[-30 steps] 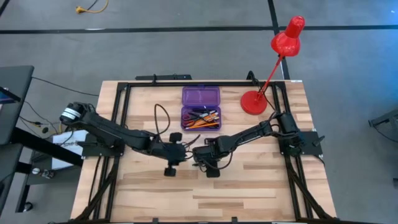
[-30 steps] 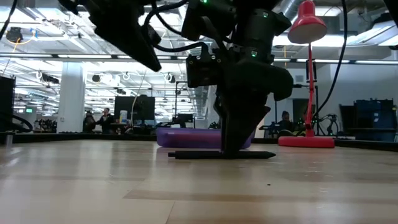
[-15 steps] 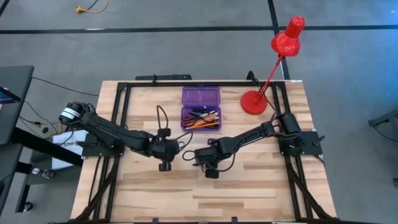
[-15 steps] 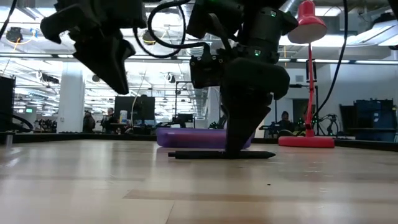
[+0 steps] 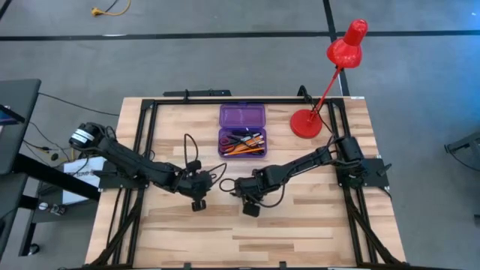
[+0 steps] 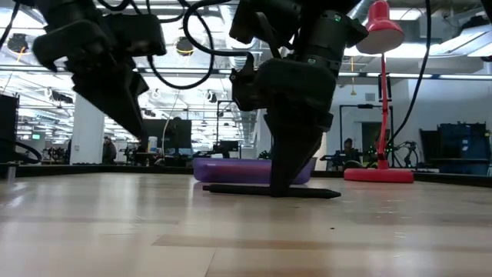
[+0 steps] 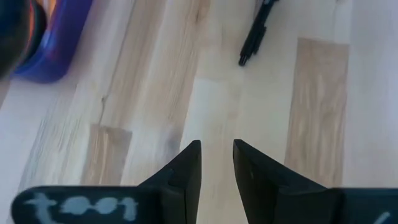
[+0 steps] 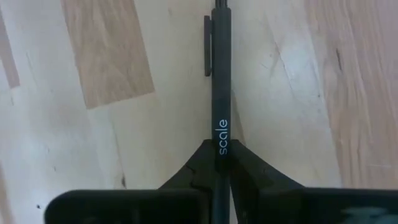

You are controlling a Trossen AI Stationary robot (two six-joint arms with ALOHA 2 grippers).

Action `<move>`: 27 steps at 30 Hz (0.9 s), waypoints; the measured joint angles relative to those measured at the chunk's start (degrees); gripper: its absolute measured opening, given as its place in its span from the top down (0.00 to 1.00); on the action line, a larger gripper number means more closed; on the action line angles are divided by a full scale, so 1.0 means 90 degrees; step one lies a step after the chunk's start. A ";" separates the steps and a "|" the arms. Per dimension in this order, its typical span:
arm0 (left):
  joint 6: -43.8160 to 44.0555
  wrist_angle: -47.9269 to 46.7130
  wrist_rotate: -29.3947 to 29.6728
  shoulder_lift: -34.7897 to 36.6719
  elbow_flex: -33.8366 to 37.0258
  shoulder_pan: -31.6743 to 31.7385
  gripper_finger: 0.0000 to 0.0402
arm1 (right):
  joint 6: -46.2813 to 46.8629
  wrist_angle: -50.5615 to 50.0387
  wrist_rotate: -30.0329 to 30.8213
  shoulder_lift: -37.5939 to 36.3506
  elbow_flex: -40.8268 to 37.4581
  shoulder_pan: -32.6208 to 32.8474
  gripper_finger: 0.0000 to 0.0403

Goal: Pick & place school supplies into a supply box
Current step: Put the black pen into the purple supply box

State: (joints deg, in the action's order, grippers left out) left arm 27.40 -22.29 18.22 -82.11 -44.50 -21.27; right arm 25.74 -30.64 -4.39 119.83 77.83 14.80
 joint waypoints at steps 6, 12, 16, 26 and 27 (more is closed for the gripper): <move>0.0136 -0.0005 0.0337 0.0270 0.0176 -0.0133 0.79 | 0.0204 0.0297 -0.0004 -0.0036 -0.0015 0.0008 0.98; 0.0128 -0.0177 0.0604 0.0466 0.0186 -0.0141 0.79 | 0.0564 0.0620 -0.0286 -0.0076 -0.0020 -0.0159 0.99; 0.0128 -0.0441 0.0694 0.0545 0.0188 -0.0141 0.79 | 0.0686 0.0850 -0.0335 -0.0094 -0.0027 -0.0291 1.00; 0.0199 -0.1004 0.0990 0.0819 0.0191 -0.0156 0.79 | 0.0645 0.0988 -0.0232 -0.0516 -0.0023 -0.0712 1.00; 0.0208 -0.0984 0.1020 0.0816 0.0188 -0.0156 0.79 | 0.0614 0.0997 -0.0232 -0.0568 -0.0025 -0.0769 1.00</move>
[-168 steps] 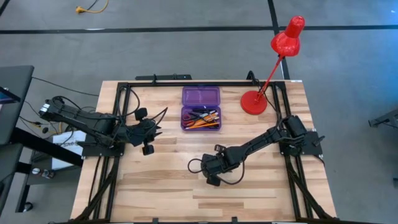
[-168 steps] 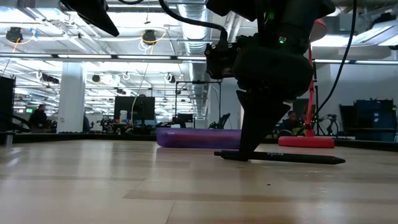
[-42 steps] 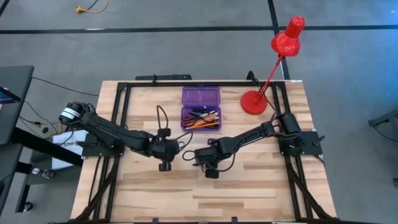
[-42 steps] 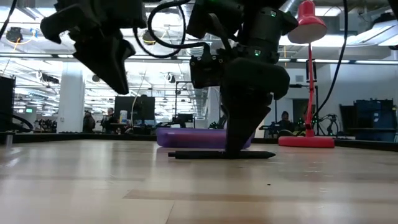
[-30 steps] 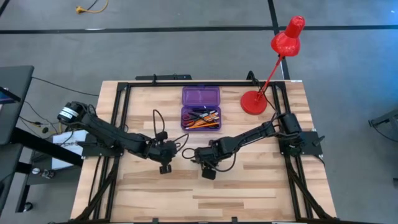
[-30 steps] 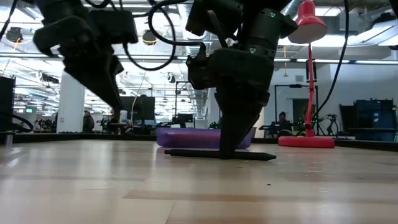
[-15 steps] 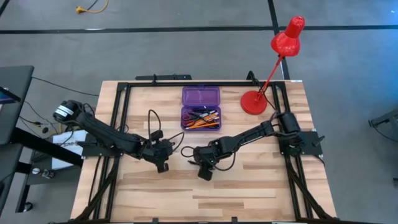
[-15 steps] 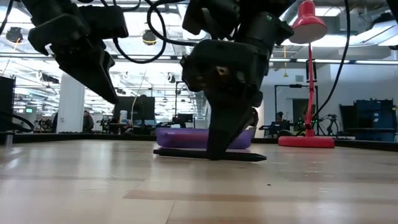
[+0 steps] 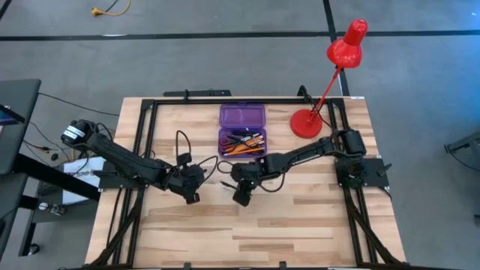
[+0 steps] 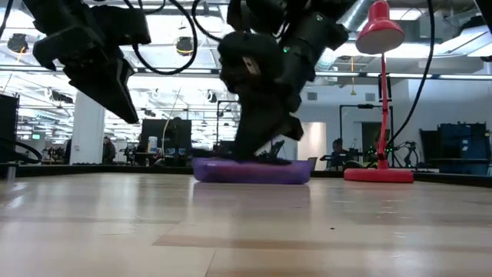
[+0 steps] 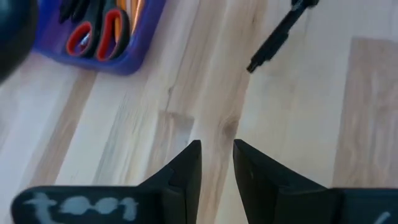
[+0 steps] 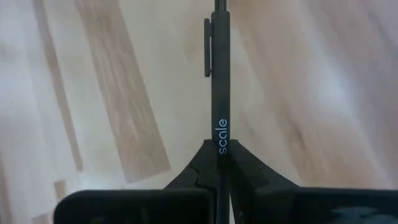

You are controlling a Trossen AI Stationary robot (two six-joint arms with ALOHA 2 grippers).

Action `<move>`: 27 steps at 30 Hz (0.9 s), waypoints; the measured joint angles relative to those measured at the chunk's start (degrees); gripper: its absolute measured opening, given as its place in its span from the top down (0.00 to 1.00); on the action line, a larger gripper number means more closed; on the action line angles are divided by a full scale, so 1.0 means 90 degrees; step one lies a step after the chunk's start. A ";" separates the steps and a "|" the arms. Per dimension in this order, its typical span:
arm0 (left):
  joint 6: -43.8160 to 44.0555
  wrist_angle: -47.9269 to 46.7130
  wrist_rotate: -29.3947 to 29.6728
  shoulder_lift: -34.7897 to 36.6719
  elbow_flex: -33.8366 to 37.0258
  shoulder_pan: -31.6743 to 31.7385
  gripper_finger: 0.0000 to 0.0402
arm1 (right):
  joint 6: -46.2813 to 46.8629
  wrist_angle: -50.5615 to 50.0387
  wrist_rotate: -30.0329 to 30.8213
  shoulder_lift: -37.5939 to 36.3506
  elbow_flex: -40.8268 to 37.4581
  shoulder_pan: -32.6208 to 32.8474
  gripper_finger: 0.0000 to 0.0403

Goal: Pick & place school supplies into a supply box
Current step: Put the black pen into the purple supply box

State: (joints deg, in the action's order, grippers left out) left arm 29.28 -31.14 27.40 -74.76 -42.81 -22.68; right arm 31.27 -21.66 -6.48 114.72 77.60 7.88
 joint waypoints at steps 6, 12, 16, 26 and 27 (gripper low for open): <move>0.0141 -0.0272 0.0156 0.0158 0.0002 -0.0042 0.79 | -0.0258 0.0126 -0.0079 -0.0504 0.0007 -0.0507 1.00; 0.0338 -0.0322 0.0317 0.0317 0.0002 -0.0113 0.79 | -0.0501 0.0188 -0.0654 -0.0954 0.0022 -0.1226 1.00; 0.0541 -0.0485 0.0527 0.0450 0.0000 -0.0217 0.79 | -0.0613 0.0208 -0.1159 -0.1113 0.0015 -0.1735 1.00; 0.1023 -0.0838 0.0786 0.0525 0.0000 -0.0526 0.79 | -0.1043 -0.0095 -0.1348 -0.1055 0.0019 -0.2661 1.00; 0.1054 -0.0846 0.0811 0.0525 0.0000 -0.0544 0.79 | -0.1083 -0.0202 -0.1345 -0.1034 0.0017 -0.2730 1.00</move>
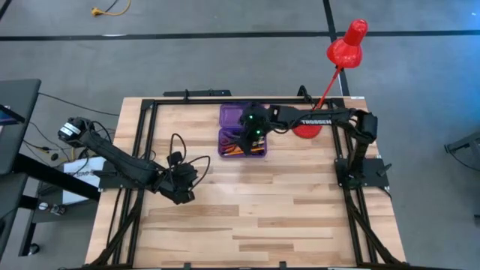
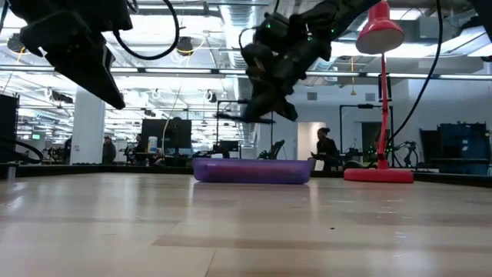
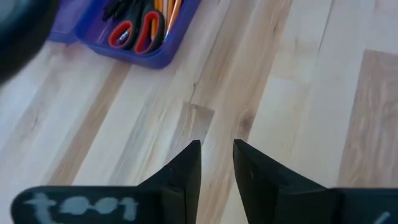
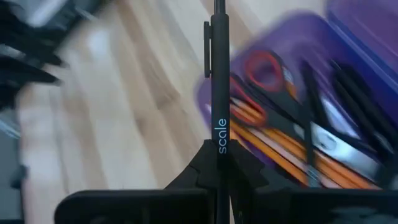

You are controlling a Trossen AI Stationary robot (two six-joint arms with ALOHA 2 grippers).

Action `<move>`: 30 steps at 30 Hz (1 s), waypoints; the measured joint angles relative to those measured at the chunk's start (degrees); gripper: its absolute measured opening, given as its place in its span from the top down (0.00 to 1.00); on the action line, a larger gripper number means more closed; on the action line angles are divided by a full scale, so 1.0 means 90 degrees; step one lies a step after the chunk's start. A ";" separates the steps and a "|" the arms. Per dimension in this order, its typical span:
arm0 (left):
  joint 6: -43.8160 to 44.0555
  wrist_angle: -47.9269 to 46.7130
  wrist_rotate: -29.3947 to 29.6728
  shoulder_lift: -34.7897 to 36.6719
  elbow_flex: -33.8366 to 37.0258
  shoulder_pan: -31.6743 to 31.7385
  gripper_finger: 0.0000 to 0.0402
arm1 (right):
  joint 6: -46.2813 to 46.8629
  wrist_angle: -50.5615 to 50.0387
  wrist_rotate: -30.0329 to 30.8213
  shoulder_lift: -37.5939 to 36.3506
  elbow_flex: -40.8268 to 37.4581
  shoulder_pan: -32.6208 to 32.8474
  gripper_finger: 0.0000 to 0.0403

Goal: Pick & place school supplies into a supply box
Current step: Put the black pen into the purple supply box, then move the purple supply box to the center of the table

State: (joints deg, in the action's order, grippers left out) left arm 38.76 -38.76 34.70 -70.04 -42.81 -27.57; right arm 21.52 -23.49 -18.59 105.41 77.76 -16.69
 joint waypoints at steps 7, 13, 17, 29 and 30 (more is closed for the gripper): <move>0.0076 -0.0042 0.0037 0.0000 0.0000 -0.0024 0.79 | -0.0442 -0.0419 0.0082 -0.0011 0.0004 -0.0310 1.00; 0.0086 -0.0039 0.0071 0.0000 0.0000 -0.0024 0.79 | -0.0571 -0.0590 0.0114 -0.0011 0.0004 -0.0467 1.00; 0.0100 -0.0039 0.0078 0.0000 0.0000 -0.0024 0.79 | -0.0575 -0.0748 0.0419 -0.0011 0.0007 -0.0452 0.97; 0.0122 -0.0034 0.0078 0.0000 0.0000 -0.0024 0.79 | -0.0663 -0.1105 0.1093 -0.0011 0.0006 -0.0450 0.69; 0.0142 -0.0032 0.0078 0.0000 0.0000 -0.0024 0.79 | -0.0724 -0.1103 0.1095 -0.0011 0.0007 -0.0448 0.67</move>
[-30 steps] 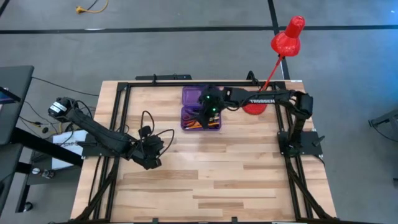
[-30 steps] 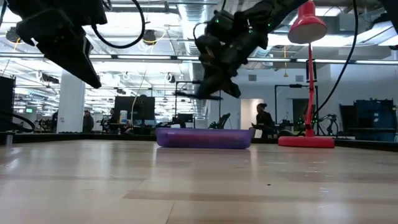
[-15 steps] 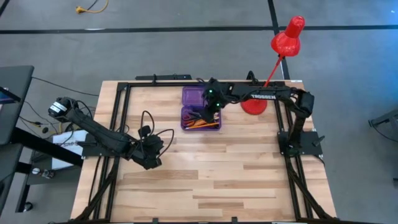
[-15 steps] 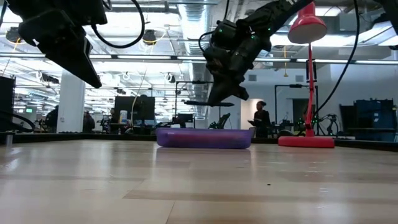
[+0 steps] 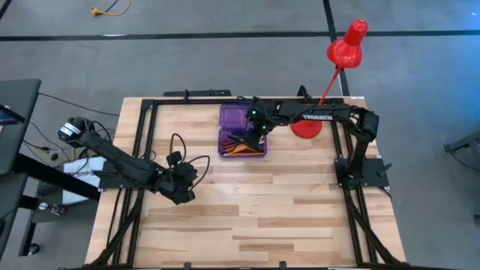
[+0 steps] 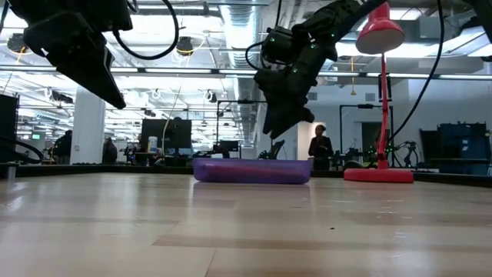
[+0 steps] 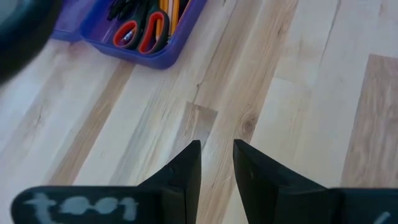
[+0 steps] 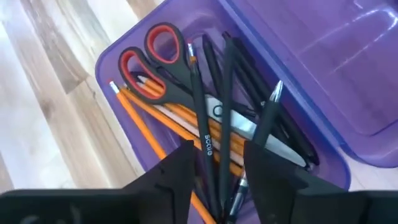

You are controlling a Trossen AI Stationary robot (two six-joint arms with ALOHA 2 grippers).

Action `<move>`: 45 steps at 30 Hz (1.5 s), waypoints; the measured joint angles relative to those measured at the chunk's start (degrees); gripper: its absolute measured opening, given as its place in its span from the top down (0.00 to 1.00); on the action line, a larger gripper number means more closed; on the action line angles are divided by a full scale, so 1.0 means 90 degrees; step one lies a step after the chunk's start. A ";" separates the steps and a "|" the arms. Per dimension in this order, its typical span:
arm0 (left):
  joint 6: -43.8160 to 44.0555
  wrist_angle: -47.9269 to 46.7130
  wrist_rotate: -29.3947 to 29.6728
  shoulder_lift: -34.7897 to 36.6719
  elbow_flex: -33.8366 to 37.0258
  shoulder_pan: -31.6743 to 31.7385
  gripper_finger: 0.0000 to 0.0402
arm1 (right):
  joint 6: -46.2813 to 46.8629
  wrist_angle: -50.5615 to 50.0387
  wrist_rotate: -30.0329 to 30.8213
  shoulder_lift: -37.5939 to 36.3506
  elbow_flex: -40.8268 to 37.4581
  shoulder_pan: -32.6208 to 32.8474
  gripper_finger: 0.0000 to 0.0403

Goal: Pick & place school supplies into a supply box
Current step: Move the purple supply box to the center of the table

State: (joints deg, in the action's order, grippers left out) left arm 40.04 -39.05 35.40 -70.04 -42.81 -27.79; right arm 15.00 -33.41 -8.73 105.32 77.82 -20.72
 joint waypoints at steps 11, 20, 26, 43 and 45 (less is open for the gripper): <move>0.0090 0.0007 0.0160 -0.0002 0.0000 0.0002 0.79 | -0.1265 0.0261 0.0739 0.0186 -0.0003 0.0739 0.69; 0.0197 -0.0002 0.0168 -0.0005 0.0000 0.0001 0.79 | -0.1719 0.0386 0.1008 0.0584 0.0000 0.1209 0.71; 0.0198 -0.0002 0.0168 -0.0005 -0.0001 0.0002 0.79 | -0.1998 0.0574 0.1107 0.0644 -0.0005 0.1378 0.67; 0.0196 -0.0005 0.0165 -0.0005 -0.0002 0.0002 0.79 | -0.2003 0.0461 0.1173 0.0862 -0.0010 0.1554 0.56; 0.0196 -0.0004 0.0165 -0.0005 -0.0002 0.0002 0.79 | -0.2003 0.0651 0.1183 0.0945 0.0012 0.1594 0.60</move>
State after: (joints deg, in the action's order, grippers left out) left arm 41.80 -39.08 36.88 -70.08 -42.83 -27.77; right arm -3.02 -27.55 1.91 113.82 77.93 -6.37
